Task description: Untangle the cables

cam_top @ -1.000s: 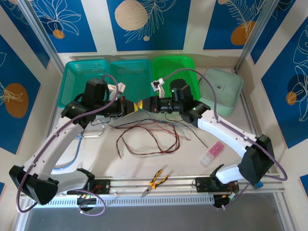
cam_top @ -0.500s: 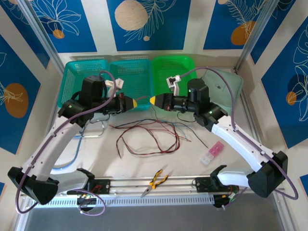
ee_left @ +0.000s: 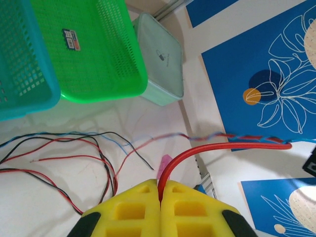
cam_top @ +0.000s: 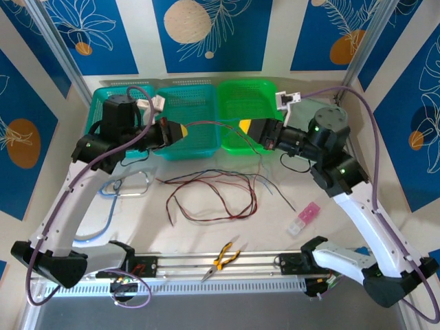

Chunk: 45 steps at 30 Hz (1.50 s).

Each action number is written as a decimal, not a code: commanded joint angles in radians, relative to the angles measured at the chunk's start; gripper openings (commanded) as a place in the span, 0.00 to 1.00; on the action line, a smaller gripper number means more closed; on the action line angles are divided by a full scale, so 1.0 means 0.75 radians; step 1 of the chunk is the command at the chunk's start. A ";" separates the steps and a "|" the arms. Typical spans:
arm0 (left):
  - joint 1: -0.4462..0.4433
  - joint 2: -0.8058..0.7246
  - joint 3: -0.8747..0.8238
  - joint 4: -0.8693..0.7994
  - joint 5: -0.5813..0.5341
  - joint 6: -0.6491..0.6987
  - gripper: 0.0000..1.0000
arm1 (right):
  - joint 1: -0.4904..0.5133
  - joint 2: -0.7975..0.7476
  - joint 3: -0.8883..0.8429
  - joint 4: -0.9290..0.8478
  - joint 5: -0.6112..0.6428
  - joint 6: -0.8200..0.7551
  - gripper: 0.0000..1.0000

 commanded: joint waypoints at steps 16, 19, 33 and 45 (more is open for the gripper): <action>0.249 -0.035 0.161 -0.085 -0.112 0.113 0.00 | -0.261 -0.080 0.202 0.012 0.120 -0.015 0.00; 0.304 -0.050 0.168 -0.115 -0.146 0.133 0.00 | -0.320 -0.083 0.208 0.030 0.131 0.006 0.00; 0.504 -0.206 0.087 -0.063 -0.228 0.170 0.00 | -0.603 0.011 0.344 -0.054 0.064 0.086 0.00; 0.501 -0.100 0.195 0.064 0.270 0.021 0.00 | -0.056 0.172 0.200 -0.212 0.233 -0.380 0.32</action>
